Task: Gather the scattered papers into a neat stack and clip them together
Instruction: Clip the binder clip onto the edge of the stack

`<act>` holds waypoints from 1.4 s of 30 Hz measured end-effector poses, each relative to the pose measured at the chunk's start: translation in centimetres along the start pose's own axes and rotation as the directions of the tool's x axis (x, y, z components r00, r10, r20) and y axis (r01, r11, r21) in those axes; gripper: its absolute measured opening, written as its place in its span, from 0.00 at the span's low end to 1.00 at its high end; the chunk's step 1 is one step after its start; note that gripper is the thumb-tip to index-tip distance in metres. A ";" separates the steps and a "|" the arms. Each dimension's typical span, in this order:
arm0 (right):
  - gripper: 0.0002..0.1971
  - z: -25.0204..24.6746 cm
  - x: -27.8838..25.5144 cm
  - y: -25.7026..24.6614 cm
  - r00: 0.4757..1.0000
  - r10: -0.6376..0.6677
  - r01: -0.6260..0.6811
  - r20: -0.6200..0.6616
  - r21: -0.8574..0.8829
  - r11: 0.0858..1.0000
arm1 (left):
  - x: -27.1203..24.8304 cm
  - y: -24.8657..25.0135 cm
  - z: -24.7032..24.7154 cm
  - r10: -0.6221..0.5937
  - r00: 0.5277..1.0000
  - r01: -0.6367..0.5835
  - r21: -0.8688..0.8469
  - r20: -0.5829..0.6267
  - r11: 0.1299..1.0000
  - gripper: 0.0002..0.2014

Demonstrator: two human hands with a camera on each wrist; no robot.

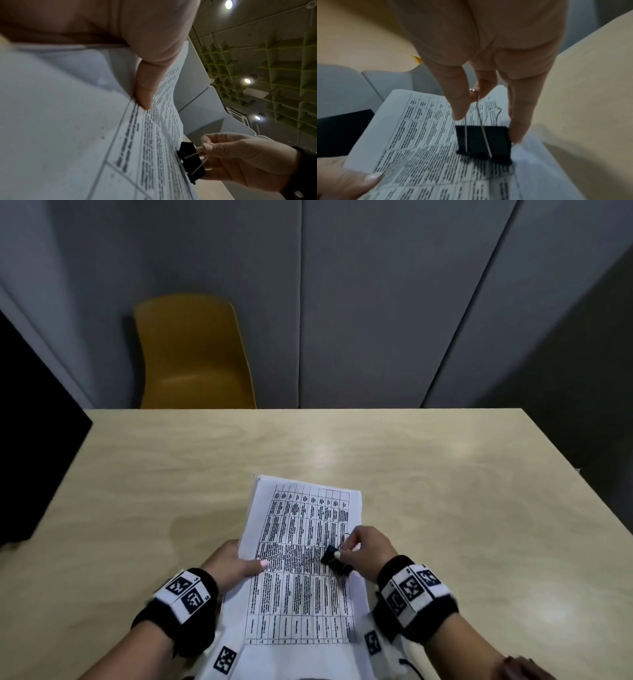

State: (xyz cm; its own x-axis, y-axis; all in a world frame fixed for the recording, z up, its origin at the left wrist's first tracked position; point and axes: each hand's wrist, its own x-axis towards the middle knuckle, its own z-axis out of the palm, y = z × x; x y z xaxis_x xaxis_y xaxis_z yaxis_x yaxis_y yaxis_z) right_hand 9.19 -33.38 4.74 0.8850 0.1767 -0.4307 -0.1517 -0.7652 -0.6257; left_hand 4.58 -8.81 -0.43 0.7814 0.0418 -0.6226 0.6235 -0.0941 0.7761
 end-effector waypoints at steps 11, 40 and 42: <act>0.16 -1.8 1.2 -3.0 0.988 -0.070 0.065 0.138 0.039 0.997 | 0.2 -1.5 -1.1 0.120 0.992 -0.119 -0.052 0.025 0.992 0.29; 0.17 -0.6 0.6 -1.8 0.908 -0.172 0.271 0.382 -0.222 0.937 | -1.2 -0.9 -1.2 -0.004 1.000 0.006 0.107 -0.016 0.994 0.22; 0.17 -1.1 0.6 -2.3 0.899 -0.189 0.287 0.395 -0.206 0.935 | -1.5 -0.8 -1.1 -0.001 1.000 0.003 0.125 -0.014 0.992 0.22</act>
State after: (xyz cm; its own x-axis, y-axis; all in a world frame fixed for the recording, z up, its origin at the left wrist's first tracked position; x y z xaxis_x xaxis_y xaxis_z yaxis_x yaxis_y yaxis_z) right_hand 10.49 -32.20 6.61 0.6506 0.5478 -0.5259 0.2029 -0.7927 -0.5748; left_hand 2.96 -7.72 -0.02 0.7812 0.0562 -0.6217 0.6173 -0.2180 0.7560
